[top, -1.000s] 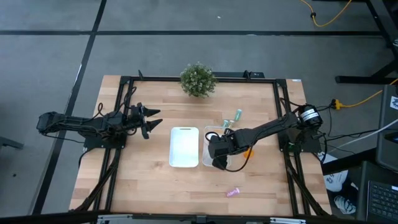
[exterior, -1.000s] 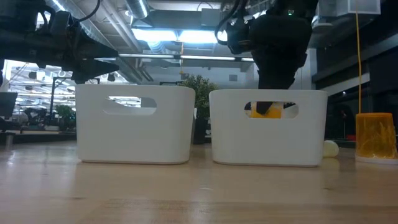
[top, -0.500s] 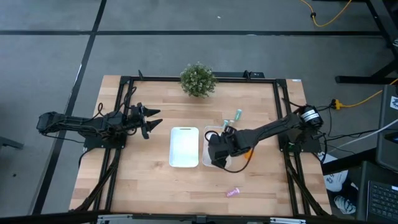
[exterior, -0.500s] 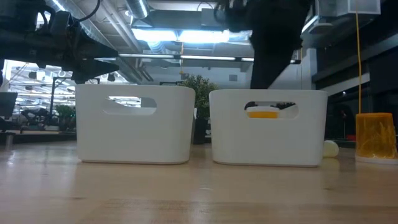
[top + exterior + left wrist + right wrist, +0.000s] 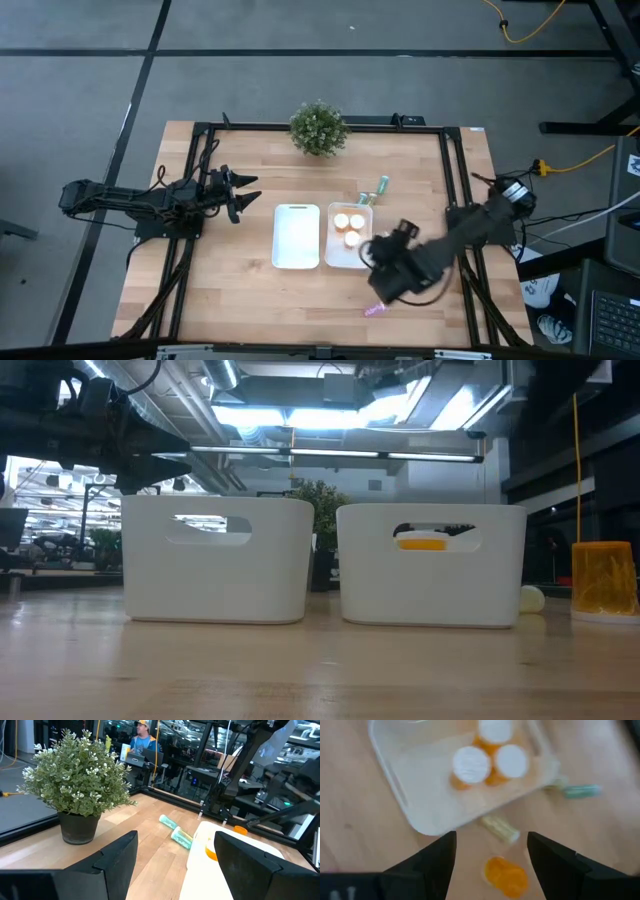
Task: Pick and place medicine bottles into bin by pill shape (circle, oval)
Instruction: Put the orange capsule bottle into the right white bin
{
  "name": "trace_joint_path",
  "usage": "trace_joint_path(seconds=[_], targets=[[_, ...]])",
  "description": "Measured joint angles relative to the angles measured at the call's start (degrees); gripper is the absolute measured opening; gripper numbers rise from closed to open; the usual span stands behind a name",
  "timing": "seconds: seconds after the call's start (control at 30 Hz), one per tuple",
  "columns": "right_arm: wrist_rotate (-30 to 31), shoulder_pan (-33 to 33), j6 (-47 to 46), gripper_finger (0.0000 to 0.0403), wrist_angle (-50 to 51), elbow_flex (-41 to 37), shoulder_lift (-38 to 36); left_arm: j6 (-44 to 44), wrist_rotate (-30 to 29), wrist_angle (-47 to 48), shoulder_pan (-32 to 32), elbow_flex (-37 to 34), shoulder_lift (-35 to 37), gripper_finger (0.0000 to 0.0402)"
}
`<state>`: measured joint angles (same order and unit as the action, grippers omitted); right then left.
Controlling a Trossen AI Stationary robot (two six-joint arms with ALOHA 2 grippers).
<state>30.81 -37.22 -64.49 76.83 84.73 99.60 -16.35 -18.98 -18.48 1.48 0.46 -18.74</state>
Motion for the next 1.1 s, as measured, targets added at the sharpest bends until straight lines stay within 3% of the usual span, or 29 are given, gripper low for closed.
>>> trace_joint_path(seconds=[0.2,0.43,0.63,1.1], targets=[[1.44,-8.24,-18.40,0.0246,2.72,-9.13,-4.27,0.01,-0.02,-0.02,0.00,0.01,0.02,0.0255],[5.53,-15.60,-33.11,0.0246,-9.37,-24.36,-8.20,0.01,-0.02,-0.02,0.00,-0.01,0.02,0.0255],[7.20,-21.20,-42.42,0.0246,-16.01,-32.70,-8.79,0.01,-0.02,-0.02,0.00,0.01,0.02,0.0255],[18.01,-24.30,-41.74,0.0246,-39.54,-47.68,-8.73,0.01,0.00,-0.02,0.00,0.01,0.02,0.0255]])
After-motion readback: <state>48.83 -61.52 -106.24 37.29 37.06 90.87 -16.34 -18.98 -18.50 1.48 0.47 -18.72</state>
